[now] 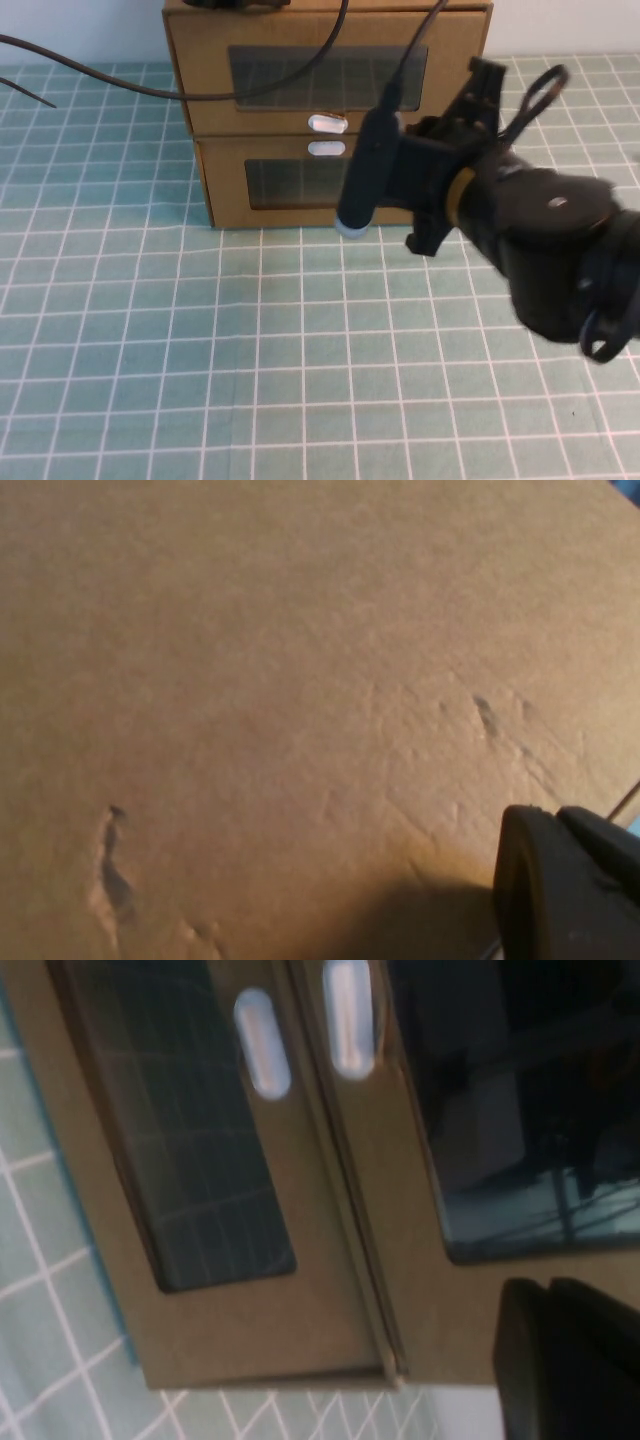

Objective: Open the shoe box
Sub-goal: 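Pull the top drawer of the cardboard box fully open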

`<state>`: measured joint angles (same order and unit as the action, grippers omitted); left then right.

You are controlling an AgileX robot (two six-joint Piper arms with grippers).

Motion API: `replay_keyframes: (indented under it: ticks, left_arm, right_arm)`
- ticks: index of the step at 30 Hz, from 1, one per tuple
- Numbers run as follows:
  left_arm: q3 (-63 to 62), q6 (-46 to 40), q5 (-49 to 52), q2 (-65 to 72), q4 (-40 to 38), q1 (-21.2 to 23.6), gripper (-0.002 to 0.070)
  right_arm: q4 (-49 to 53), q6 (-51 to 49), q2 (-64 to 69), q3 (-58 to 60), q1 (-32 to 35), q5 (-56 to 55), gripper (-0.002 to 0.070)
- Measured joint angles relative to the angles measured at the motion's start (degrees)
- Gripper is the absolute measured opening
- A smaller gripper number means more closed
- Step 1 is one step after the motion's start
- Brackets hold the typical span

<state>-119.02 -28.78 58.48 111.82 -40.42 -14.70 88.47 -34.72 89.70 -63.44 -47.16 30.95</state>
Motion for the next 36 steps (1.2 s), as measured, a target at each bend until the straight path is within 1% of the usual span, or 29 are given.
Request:
replay_keyframes:
  ticks: [2, 5, 7, 10, 14, 18, 22, 31, 36]
  left_arm:
    - [0.0, 0.61, 0.08, 0.0, 0.0, 0.0, -0.0005]
    - [0.0, 0.93, 0.08, 0.0, 0.0, 0.0, -0.0005]
    - [0.0, 1.15, 0.08, 0.0, -0.12, 0.0, -0.0005]
    - [0.0, 1.29, 0.08, 0.0, -0.32, 0.0, -0.0005]
    - [0.0, 1.39, 0.08, 0.04, -0.46, 0.0, -0.0005]
    - [0.0, 1.39, 0.08, 0.04, -0.46, 0.0, -0.0005]
    - [0.0, 1.74, 0.08, 0.13, -0.46, 0.0, -0.0005]
    - [0.0, 2.01, 0.22, 0.13, -0.58, 0.0, -0.0005]
    - [0.0, 2.01, 0.22, 0.13, -0.58, 0.0, -0.0005]
  right_arm:
    - [3.39, -3.49, 1.64, -0.38, -0.74, 0.53, -0.0013]
    - [5.37, -8.18, 3.36, -1.51, -1.13, 1.04, -0.0007]
    - [5.88, -10.19, 3.95, -1.91, -1.13, 1.29, 0.0006]
    - [6.02, -12.27, 4.18, -2.03, -1.13, 1.18, 0.0043]
    - [6.14, -13.55, 4.18, -2.07, -1.13, -0.11, 0.0104]
    - [6.23, -15.66, 4.3, -2.07, -1.13, -0.77, 0.0145]
    - [6.36, -16.1, 5.06, -2.16, -1.13, -0.88, 0.0162]
    - [6.45, -16.23, 6.16, -2.16, -1.13, -1.09, 0.0172]
    - [6.45, -16.63, 6.16, -2.16, -1.13, -1.09, 0.0222]
